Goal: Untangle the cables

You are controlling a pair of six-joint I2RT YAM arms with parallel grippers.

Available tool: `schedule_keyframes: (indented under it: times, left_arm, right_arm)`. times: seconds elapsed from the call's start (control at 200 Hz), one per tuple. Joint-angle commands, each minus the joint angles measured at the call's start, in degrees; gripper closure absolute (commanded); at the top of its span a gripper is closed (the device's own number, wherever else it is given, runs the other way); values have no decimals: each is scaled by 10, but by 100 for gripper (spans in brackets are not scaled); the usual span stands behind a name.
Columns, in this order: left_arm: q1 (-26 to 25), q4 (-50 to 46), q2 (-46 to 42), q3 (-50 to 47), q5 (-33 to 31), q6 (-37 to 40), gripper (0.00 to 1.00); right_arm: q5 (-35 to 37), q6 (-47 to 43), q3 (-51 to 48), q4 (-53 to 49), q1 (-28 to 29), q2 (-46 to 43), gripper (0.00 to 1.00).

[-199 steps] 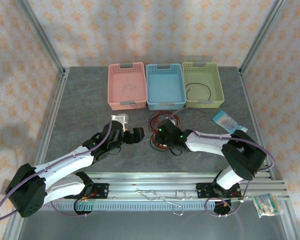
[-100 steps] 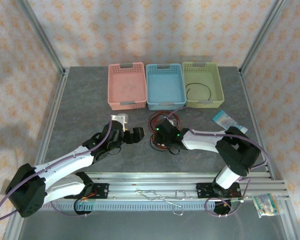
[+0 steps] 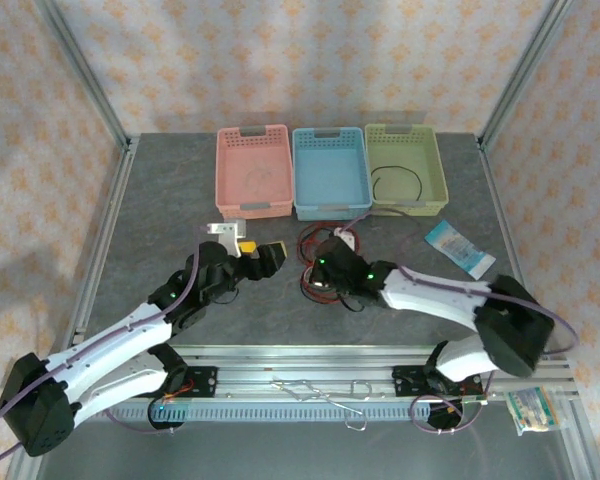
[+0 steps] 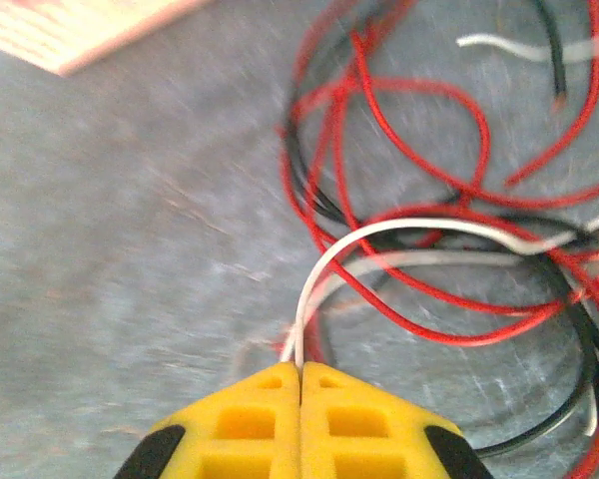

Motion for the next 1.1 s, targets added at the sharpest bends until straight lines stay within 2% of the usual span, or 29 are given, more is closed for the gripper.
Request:
schedule_keyframes:
  times: [0.0,0.24,0.456,0.611,0.751,0.896,0.976,1.096]
  left_arm:
    - [2,50,-32,0,-2,6,6]
    - [2,65,-51,10,-19,43,5]
    - [2,119,-43,2,29,75,4]
    - [2,187,-40,-23,69,133,6]
    - [2,190,-37,-13,72,175,6]
    - [1,147,-36,28,102,288,6]
    - [2,119,-40,47,78,350,4]
    - [2,146,-60,36,72,456,4]
  right_arm:
    - [58,-17,3,-23,2,-76,100]
    - [107,-64,84,-99,1,-165,100]
    - [116,-100,178,-141,1,-177,100]
    - [115,-120,240,-157,1,-179,100]
    - [111,-148,297,-184,1,-164,100]
    - [95,-174,354,-222,1,-138,100]
    - [76,-187,388,-252,1,-116,100]
    - [73,-191,439,-312,1,-71,100]
